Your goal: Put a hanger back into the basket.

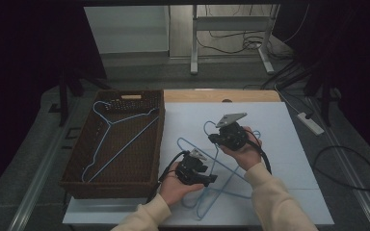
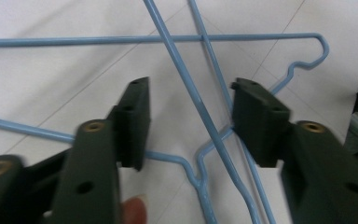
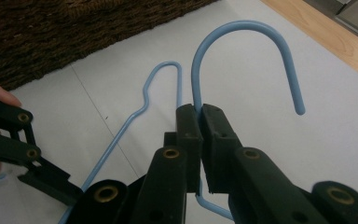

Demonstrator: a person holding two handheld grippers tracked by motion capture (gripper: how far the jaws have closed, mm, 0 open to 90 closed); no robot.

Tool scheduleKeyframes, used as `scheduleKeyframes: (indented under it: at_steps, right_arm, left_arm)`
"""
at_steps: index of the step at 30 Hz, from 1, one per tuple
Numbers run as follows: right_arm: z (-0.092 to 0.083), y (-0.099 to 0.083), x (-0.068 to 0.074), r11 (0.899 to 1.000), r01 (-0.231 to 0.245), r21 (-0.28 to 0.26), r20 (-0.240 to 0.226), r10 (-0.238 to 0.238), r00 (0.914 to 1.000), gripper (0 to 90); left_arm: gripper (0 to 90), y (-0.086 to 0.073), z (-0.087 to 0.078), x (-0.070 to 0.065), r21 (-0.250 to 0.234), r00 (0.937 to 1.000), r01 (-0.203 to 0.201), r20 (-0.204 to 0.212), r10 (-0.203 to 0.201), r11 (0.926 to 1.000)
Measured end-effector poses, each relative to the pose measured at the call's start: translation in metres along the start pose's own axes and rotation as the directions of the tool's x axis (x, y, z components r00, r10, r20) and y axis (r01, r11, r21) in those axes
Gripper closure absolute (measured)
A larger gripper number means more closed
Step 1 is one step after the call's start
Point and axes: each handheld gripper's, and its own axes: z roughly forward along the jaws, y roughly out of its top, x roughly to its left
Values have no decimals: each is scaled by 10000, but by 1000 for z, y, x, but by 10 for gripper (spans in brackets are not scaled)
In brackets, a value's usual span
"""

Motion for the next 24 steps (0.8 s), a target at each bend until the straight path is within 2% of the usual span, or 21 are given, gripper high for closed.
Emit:
scheduleKeyframes:
  at_steps: [4, 7, 11, 14, 15, 16, 20, 24]
  right_arm:
    - [-2, 0, 0, 10000, -7, -90, -4, 7, 10000, 871]
    - [-4, -1, 0, 9999, -40, -157, -4, 40, 10000, 871]
    - [-10, -2, -2, 9987, -151, -478, 65, 154, 9999, 869]
    - [-22, -4, -4, 9954, -244, -924, 163, 260, 9995, 860]
    - [-26, -5, -4, 9943, -278, -1032, 194, 300, 9994, 855]
    - [-31, -7, -4, 9928, -268, -1171, 216, 296, 9993, 841]
    - [-48, -19, -3, 9843, -597, -1661, 485, 687, 9965, 603]
    - [-68, -40, 0, 9714, -1042, -2132, 627, 1201, 9908, 471]
  left_arm:
    - [677, 0, 3, 4, 96, 9983, 367, 440, -371, 9993]
    - [774, 0, 3, 6, -8, 9949, 720, 704, -718, 9974]
    - [811, 0, 1, 9, -340, 9891, 1257, 818, -1226, 9915]
    - [847, 0, -2, 10, -570, 9878, 1420, 723, -1378, 9882]
    - [856, -1, -4, 12, -783, 9833, 1647, 907, -1575, 9832]
    - [862, -1, -5, 12, -888, 9827, 1683, 925, -1602, 9817]
    - [868, -2, -9, 11, -1340, 9848, 1623, 840, -1520, 9776]
    - [869, -2, -12, 10, -1546, 9860, 1568, 816, -1455, 9755]
